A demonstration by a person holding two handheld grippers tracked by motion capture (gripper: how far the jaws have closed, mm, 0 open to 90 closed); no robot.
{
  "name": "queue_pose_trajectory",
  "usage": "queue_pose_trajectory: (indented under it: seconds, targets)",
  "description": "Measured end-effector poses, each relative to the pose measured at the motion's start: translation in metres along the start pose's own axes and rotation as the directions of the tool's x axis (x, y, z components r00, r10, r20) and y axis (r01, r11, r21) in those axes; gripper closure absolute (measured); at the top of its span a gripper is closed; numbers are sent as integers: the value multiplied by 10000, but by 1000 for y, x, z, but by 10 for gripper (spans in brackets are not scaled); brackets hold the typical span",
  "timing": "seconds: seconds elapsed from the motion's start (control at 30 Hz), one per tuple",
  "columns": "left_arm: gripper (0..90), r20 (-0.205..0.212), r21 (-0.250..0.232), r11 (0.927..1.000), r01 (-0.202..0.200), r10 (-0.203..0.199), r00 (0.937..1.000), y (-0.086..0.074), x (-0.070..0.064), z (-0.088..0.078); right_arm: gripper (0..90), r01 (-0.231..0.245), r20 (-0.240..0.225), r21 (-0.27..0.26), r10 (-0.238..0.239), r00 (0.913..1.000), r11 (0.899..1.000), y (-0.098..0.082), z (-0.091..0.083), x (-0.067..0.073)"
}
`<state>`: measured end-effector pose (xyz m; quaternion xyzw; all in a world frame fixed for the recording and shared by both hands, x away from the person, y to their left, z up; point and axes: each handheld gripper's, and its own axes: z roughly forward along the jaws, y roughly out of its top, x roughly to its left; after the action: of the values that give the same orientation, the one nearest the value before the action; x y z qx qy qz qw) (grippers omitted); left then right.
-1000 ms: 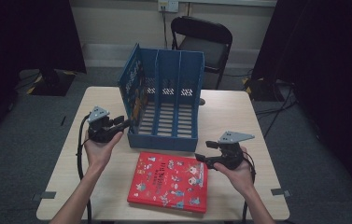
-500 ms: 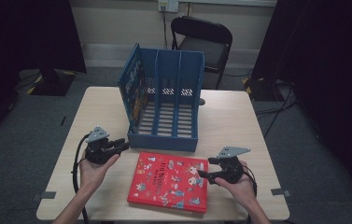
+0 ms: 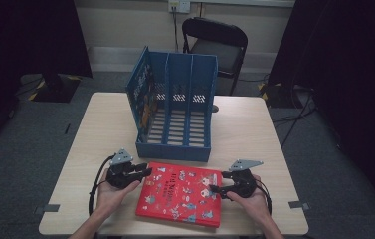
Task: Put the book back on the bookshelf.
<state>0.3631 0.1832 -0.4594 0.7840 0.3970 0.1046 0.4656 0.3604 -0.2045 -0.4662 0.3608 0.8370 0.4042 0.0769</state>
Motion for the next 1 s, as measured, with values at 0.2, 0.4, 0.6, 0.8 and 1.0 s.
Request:
queue_pose_trajectory:
  seconds: [0.2, 0.4, 0.6, 0.8, 1.0]
  targets:
    - [665, 112, 661, 9976, -223, 216, 9997, -5, -7, 15, 230, -97, 23, -143, 97, 10000, 9999, 1, 3, -5]
    - [572, -111, 651, 9965, -533, 542, 9985, -6, -10, 13, 228, -212, -72, -181, 211, 9998, 9996, 4, 8, -10]
    - [572, 12, 468, 9979, -441, 441, 9990, -10, -7, 10, 225, 71, 99, -187, -69, 9999, 9998, 7, 10, -7]
    - [547, -374, 1122, 9929, 393, -353, 9987, -9, -2, 6, 233, 228, 323, -43, -226, 9992, 9997, 9, 9, -4]
    - [634, -212, 1212, 9916, 443, -420, 9989, -8, -3, 6, 246, 250, 330, 40, -251, 9991, 9997, 8, 6, -2]
